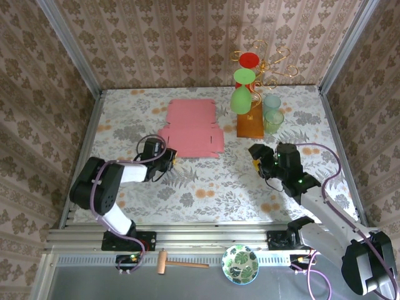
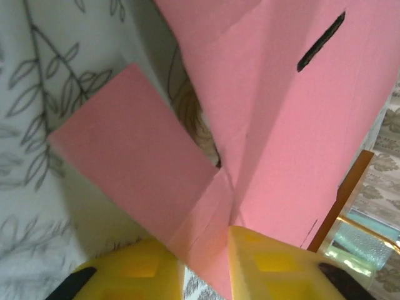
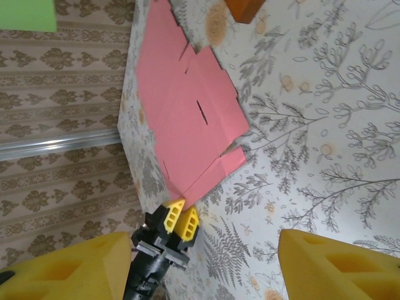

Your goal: Fold the paper box

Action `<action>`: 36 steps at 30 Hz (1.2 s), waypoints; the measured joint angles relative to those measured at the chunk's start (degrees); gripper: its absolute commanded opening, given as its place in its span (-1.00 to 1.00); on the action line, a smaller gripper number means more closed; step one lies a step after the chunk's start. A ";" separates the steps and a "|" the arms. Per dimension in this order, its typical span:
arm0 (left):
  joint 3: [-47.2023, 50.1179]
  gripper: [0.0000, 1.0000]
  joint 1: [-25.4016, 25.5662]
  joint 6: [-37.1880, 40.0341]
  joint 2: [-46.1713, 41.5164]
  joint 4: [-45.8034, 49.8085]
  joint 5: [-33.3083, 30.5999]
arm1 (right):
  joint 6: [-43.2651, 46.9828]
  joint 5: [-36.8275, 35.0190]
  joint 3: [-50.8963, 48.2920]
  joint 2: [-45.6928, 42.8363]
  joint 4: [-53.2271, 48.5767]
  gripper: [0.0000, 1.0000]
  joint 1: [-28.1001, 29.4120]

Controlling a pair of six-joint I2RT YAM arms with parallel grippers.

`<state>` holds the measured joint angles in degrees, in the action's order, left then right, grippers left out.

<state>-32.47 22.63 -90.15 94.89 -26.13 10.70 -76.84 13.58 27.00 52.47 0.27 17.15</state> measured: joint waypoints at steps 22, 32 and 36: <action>0.02 -1.00 14.58 -9.35 -19.54 1.09 -20.37 | -20.83 -25.68 4.79 11.89 15.45 0.11 27.08; 0.02 -1.00 17.40 -12.55 -21.35 3.87 -25.33 | -26.99 -28.59 14.95 33.83 29.90 -0.01 28.76; 0.35 -1.00 17.46 -13.62 -23.12 4.35 -26.25 | -29.09 -28.20 16.59 39.30 35.17 -0.05 28.76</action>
<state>-32.12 40.10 -103.77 71.77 -21.78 -15.55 -105.93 -14.61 43.59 91.77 35.44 45.91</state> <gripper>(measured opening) 0.050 0.477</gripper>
